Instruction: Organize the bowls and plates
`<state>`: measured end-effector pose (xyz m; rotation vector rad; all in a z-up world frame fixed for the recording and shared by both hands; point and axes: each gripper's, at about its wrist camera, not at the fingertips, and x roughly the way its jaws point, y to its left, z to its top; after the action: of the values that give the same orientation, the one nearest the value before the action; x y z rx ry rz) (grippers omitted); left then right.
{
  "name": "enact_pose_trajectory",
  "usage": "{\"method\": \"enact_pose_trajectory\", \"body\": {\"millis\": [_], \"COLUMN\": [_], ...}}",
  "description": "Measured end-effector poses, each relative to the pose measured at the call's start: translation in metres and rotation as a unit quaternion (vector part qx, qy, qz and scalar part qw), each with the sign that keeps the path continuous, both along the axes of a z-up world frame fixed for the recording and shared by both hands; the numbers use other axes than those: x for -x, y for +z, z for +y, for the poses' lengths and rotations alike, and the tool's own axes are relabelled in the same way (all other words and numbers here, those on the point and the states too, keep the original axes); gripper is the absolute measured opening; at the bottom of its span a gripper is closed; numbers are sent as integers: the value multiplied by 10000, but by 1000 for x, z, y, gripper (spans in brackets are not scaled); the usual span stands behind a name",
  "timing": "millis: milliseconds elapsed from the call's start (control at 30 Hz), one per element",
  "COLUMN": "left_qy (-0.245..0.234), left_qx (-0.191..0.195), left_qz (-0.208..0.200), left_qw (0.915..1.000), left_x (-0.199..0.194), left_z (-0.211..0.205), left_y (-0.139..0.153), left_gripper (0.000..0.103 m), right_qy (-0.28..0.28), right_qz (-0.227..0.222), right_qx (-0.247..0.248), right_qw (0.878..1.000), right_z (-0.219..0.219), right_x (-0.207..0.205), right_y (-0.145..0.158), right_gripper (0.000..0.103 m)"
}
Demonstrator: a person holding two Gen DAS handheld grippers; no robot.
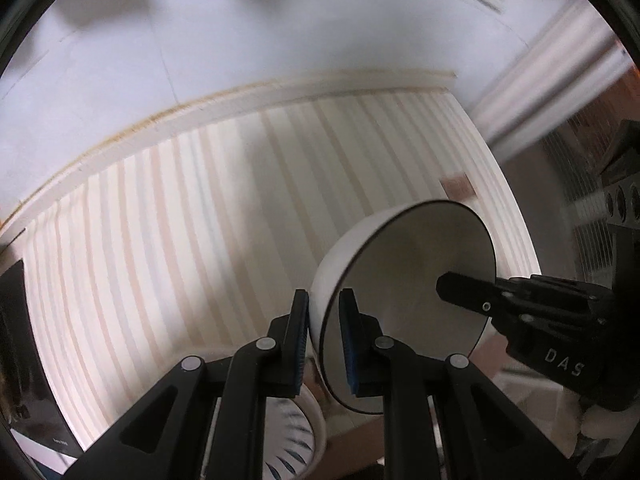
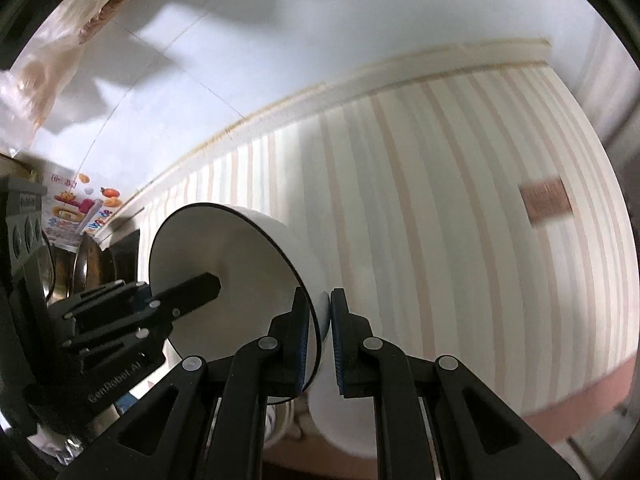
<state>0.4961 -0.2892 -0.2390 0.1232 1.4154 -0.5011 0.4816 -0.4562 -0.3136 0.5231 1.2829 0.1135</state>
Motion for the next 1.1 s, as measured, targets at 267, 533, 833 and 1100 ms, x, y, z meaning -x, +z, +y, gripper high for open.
{"method": "enact_pose_trajectory", "body": {"millis": [267,533,833,1100], "left_qy": [-540,-791,-875,-924], "left_qx": [-64,-415,-784,-862], "left_qz": [170,347,275,107], "left_qw": [9984,9954,9927,9919], "left_x": [43,67,75,78], "left_z": [-26,-45,-52,-55], "left_y": [-29,-50,-67,-67], "left_gripper": [13,13,13,13], "right_qy": [-253,-410,-384,-323], "right_qz": [486,782,997,1063], "right_qx": [6,-29,-43,-14], "right_qw": [9985,9961,9943,9938], "right_z": [-21,-34,-30,-29], "right_x": [82,106,108,105], "right_y": [-26,-54,-77,-83], "right_gripper": [12,12,12,12]}}
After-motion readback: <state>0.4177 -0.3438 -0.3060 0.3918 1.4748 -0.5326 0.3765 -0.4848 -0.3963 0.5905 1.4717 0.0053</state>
